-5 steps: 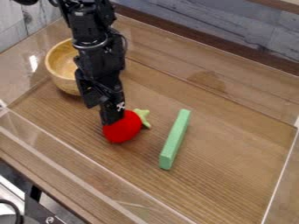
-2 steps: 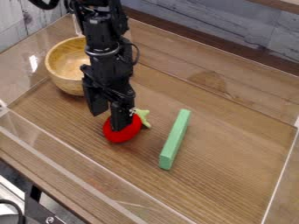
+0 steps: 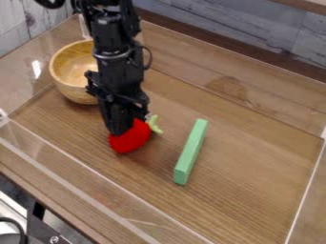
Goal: Move the red fruit to the right side of the table
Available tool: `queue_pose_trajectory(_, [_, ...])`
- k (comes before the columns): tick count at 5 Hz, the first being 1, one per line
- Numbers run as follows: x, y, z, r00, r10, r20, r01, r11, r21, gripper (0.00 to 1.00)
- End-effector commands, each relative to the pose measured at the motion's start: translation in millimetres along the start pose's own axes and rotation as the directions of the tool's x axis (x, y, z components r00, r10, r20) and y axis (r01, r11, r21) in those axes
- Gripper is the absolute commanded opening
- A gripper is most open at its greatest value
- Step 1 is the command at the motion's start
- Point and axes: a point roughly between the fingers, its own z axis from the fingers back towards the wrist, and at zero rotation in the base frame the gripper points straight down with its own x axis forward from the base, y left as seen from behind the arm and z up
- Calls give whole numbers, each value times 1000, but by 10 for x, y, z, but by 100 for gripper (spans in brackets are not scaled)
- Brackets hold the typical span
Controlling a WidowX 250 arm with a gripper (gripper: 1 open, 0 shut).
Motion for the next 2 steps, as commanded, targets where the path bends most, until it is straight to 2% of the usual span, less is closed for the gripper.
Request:
queue_pose_trajectory(1, [62, 21, 195, 998, 9, 58, -10, 1000, 19, 0])
queue_pose_trajectory(2, [54, 14, 240, 998, 16, 64, -17, 1000, 16, 0])
